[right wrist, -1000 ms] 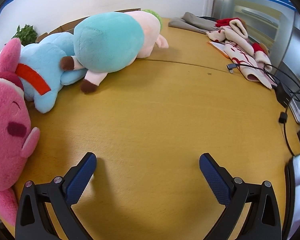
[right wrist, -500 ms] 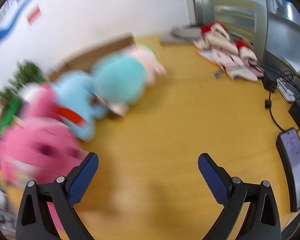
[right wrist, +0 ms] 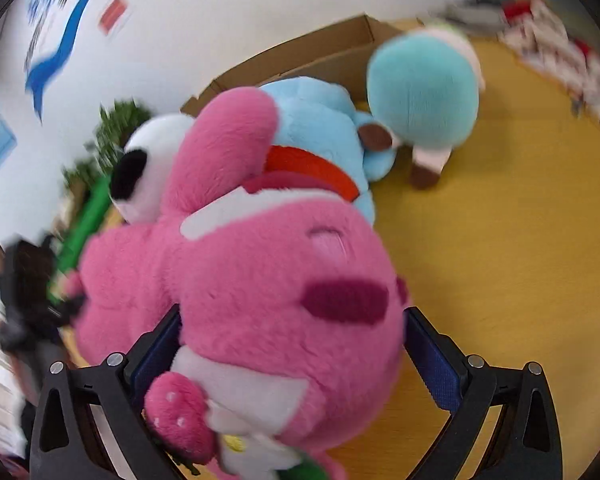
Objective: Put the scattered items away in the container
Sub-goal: 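Close both grippers on the pink plush bear's body, then lift the pink bear with both grippers and carry it over the cardboard box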
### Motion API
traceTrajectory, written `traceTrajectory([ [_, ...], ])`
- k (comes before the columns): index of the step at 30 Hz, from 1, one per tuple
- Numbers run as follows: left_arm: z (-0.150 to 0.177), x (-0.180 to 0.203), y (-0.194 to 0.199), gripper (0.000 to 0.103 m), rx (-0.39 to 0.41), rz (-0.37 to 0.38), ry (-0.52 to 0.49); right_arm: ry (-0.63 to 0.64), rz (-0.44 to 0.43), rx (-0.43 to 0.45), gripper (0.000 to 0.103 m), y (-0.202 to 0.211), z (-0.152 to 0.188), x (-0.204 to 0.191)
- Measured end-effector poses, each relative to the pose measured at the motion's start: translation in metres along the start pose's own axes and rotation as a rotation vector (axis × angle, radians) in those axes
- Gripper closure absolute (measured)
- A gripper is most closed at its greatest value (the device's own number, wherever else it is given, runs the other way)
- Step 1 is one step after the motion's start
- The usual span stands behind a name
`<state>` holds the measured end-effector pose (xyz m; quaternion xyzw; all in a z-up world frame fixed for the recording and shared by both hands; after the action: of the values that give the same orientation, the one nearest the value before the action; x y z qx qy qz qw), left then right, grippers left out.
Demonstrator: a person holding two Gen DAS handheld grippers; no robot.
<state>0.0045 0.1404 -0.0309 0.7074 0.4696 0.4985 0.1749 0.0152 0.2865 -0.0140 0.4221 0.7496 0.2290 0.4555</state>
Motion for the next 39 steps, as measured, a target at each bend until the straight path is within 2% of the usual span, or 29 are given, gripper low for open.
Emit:
traceTrajectory([
  [6, -0.003, 0.001, 0.013, 0.001, -0.046, 0.038, 0.012, 0.146, 0.111, 0.046, 0.000, 0.002, -0.009, -0.021],
  [9, 0.000, 0.005, 0.016, 0.013, -0.033, 0.039, 0.015, 0.161, 0.115, 0.057, 0.005, 0.004, -0.007, -0.025],
  [11, 0.006, 0.007, 0.023, 0.025, -0.020, 0.039, 0.010, 0.182, 0.124, 0.064, 0.010, 0.007, -0.005, -0.029],
  [16, 0.016, 0.023, 0.042, 0.038, 0.009, 0.004, -0.023, 0.231, 0.160, 0.104, 0.023, 0.025, 0.007, -0.042],
  [18, 0.021, 0.031, 0.052, 0.039, 0.019, 0.000, -0.030, 0.250, 0.170, 0.130, 0.026, 0.036, 0.008, -0.047],
  [24, 0.021, 0.073, 0.092, 0.039, 0.093, -0.039, -0.119, 0.250, 0.148, 0.204, 0.027, 0.075, 0.003, -0.058],
  [27, 0.008, 0.093, 0.109, 0.039, 0.132, -0.055, -0.170, 0.252, 0.142, 0.249, 0.027, 0.096, -0.008, -0.067],
  [31, -0.018, 0.117, 0.131, 0.039, 0.189, -0.037, -0.216, 0.285, 0.141, 0.327, 0.027, 0.133, -0.032, -0.083],
  [39, -0.102, 0.170, 0.184, 0.039, 0.332, -0.014, -0.325, 0.380, 0.154, 0.503, 0.026, 0.209, -0.107, -0.125],
])
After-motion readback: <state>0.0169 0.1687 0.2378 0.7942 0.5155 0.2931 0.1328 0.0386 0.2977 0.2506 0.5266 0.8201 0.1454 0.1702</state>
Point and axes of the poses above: each gripper's, at about its wrist camera, not at the fingertips, and y roughly against the way its jaws point, x to its right, z to its underside, the point moved 8 cm from there along -y, roughly the way its jaws point, and after that the axes turned 3 degrees about -x, right-handed, at the moved point
